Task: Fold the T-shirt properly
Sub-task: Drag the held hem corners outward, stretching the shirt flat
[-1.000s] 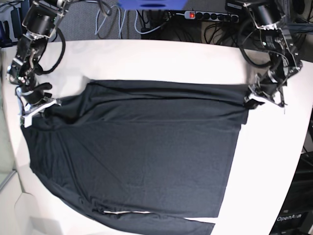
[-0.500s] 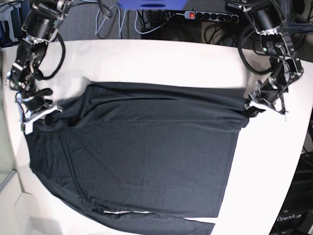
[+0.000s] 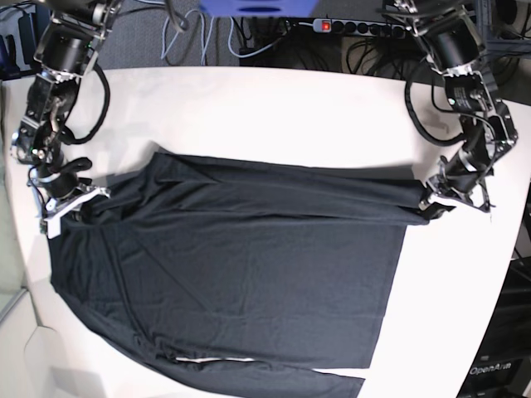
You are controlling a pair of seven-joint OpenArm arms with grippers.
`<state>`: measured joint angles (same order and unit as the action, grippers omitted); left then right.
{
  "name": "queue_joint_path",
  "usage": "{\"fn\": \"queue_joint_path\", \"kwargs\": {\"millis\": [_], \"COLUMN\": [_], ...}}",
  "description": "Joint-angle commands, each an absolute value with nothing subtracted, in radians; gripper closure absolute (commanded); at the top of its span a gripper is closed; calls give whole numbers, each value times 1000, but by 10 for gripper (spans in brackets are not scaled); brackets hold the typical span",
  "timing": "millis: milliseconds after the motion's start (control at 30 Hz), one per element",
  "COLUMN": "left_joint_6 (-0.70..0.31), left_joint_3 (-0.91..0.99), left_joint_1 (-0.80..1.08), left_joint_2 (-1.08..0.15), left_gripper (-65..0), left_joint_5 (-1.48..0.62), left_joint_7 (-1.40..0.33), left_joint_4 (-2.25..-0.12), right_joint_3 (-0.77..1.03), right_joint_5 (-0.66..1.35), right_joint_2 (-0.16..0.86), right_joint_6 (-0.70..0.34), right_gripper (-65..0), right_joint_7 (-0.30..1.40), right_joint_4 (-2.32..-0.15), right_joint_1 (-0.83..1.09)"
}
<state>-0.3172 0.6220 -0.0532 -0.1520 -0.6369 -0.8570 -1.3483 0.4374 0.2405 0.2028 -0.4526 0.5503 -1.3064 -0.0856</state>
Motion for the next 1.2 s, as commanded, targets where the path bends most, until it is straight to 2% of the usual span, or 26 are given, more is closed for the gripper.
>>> {"fn": "queue_joint_path", "kwargs": {"millis": [0, 500, 933, 1000, 1167], "left_joint_6": [-321, -331, -332, -332, -332], "left_joint_3": [624, 622, 622, 622, 622], "left_joint_1": [-71, 79, 96, 96, 96], "left_joint_2": [-165, -168, -176, -176, -176], "left_gripper": [0, 0, 0, 0, 0], "left_joint_5": [-654, -654, -653, -653, -647], "left_joint_7": [-839, -839, -839, -839, -839], "left_joint_4": [-1365, -1363, -1362, -1362, -1362], "right_joint_3": [441, 473, 499, 499, 501], "right_joint_5": [249, 248, 249, 249, 254], "right_joint_2": [223, 226, 208, 209, 209], "right_joint_6": [-458, -458, -458, -458, -458], "right_gripper": [-6, -6, -11, -44, -183], "right_joint_7": [526, 526, 535, 536, 536], "right_joint_4": [-1325, -1320, -1320, -1320, -1323], "right_joint_1": [-104, -51, 13, 13, 39]}}
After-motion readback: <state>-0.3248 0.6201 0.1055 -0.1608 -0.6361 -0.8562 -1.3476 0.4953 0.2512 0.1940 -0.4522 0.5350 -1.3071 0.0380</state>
